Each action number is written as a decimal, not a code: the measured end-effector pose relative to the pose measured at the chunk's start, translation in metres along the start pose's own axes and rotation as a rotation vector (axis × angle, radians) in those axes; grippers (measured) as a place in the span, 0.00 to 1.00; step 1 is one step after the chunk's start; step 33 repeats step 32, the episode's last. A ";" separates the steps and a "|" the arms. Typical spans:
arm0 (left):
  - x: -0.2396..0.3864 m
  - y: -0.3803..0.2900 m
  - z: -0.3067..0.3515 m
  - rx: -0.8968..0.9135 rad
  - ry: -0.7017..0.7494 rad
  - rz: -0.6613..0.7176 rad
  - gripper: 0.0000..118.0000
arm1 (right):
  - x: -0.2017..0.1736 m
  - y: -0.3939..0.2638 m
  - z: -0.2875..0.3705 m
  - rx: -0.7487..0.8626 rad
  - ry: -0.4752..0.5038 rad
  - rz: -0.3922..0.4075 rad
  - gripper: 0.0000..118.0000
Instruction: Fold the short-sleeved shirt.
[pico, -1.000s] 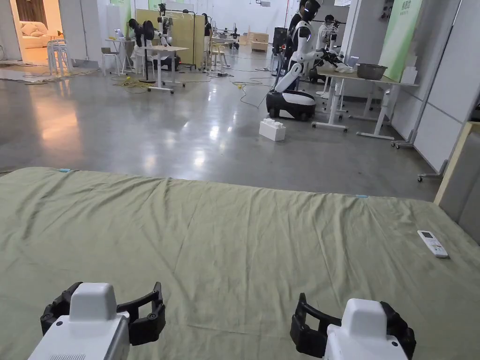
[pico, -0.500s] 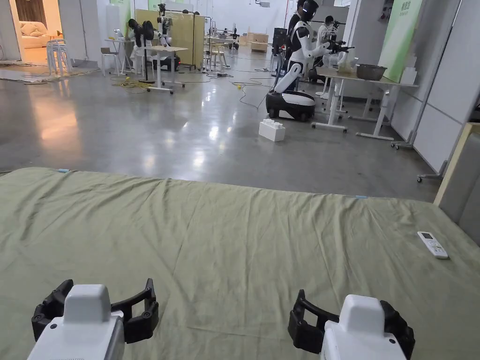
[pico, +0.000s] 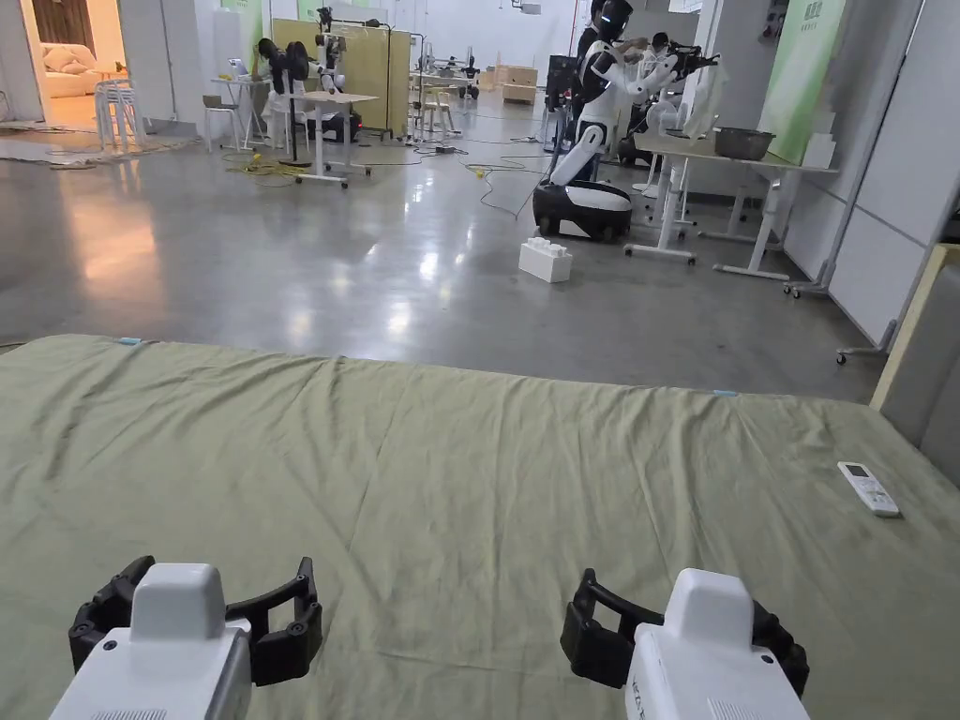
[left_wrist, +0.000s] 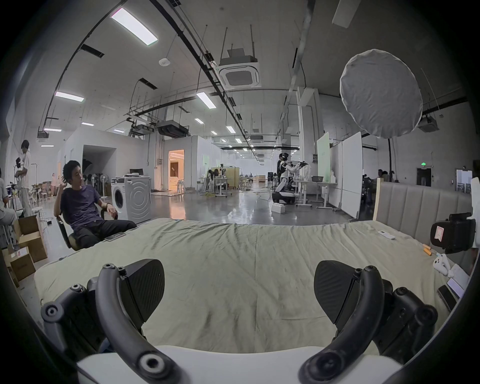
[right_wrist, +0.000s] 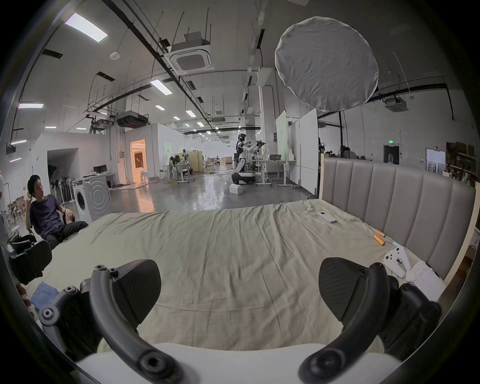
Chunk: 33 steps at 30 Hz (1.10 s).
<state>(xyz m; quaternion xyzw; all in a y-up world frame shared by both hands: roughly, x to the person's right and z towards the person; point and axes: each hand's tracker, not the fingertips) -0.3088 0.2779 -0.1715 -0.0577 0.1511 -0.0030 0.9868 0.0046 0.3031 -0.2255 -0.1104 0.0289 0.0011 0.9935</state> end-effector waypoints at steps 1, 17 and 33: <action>0.000 0.001 0.000 -0.003 0.001 -0.003 0.97 | -0.001 0.001 0.000 -0.007 -0.004 0.004 1.00; 0.000 0.000 0.002 -0.029 -0.010 0.007 0.97 | 0.009 -0.003 -0.008 -0.111 -0.027 -0.036 1.00; 0.007 -0.004 -0.005 -0.059 0.015 -0.031 0.97 | 0.017 -0.008 -0.019 -0.129 -0.040 -0.022 1.00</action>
